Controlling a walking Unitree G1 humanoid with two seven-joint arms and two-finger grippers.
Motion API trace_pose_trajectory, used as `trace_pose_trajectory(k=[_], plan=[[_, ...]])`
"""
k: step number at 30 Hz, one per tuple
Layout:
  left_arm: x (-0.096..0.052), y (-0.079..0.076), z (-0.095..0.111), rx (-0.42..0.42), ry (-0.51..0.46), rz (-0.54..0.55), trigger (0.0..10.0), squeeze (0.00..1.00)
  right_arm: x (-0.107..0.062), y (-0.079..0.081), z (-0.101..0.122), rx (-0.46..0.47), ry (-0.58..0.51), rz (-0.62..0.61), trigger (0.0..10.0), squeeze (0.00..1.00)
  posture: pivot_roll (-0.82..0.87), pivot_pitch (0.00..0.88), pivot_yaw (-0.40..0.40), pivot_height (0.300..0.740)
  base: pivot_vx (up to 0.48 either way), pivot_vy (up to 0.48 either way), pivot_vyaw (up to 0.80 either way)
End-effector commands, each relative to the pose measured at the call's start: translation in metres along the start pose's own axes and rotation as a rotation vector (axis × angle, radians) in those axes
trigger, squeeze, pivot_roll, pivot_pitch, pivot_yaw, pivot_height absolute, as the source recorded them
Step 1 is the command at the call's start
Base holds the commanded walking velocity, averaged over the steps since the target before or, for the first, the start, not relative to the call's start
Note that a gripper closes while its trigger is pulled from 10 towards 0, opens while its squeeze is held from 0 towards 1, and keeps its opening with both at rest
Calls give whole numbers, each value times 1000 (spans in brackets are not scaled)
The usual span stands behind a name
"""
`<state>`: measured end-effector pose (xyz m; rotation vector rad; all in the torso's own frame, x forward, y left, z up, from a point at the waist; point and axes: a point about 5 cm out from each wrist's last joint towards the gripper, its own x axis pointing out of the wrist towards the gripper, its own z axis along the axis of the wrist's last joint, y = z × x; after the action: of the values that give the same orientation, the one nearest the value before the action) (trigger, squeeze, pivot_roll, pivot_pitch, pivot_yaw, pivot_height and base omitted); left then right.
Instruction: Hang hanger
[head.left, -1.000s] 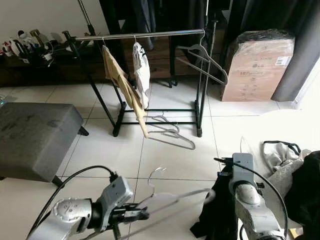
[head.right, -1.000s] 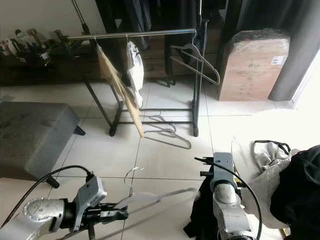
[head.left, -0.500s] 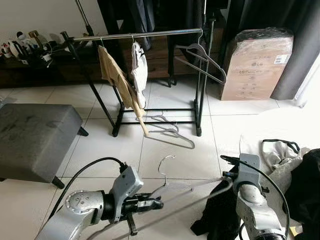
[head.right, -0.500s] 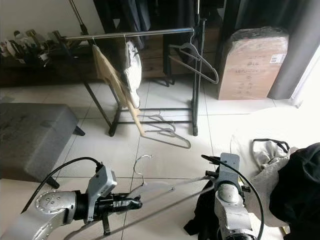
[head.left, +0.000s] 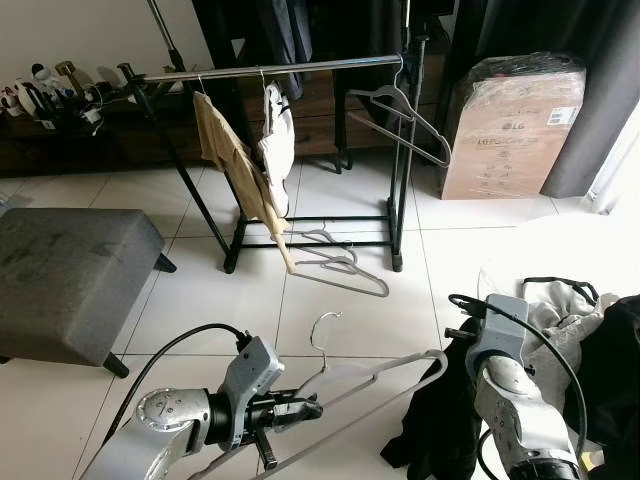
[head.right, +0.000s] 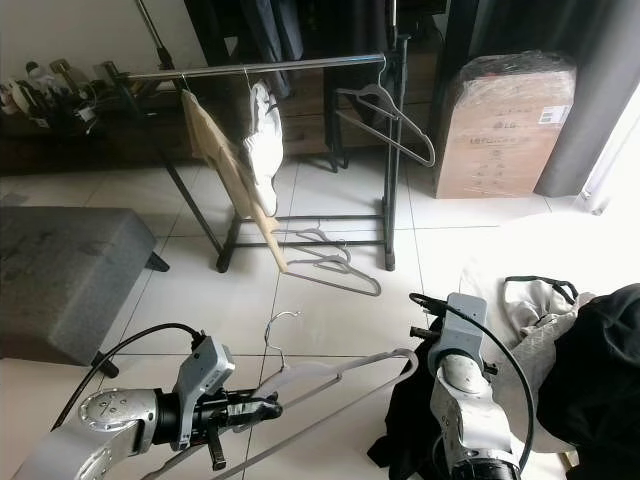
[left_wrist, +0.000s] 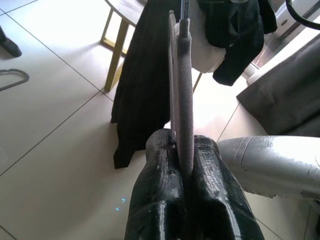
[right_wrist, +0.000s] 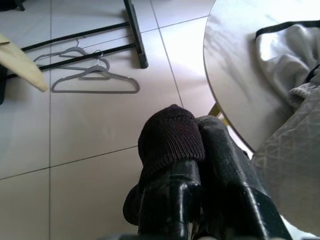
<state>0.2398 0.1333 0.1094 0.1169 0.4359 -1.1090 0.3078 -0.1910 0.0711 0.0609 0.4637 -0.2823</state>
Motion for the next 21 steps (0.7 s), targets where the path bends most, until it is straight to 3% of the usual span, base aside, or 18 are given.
trace_pose_trajectory(k=[1,6,21], plan=[[-2,2,-1,-19,-5,5,10000,0,-3,5,2,7,-1,30,10000,0,-127,167,101,740,0,0,0],[-4,-2,-1,-56,-3,-67,10000,0,-5,9,-2,-6,36,70,10000,0,-124,168,101,740,0,0,0],[5,15,-7,-59,-9,60,10000,0,-10,9,10,28,21,86,10000,0,-134,170,98,740,0,0,0]])
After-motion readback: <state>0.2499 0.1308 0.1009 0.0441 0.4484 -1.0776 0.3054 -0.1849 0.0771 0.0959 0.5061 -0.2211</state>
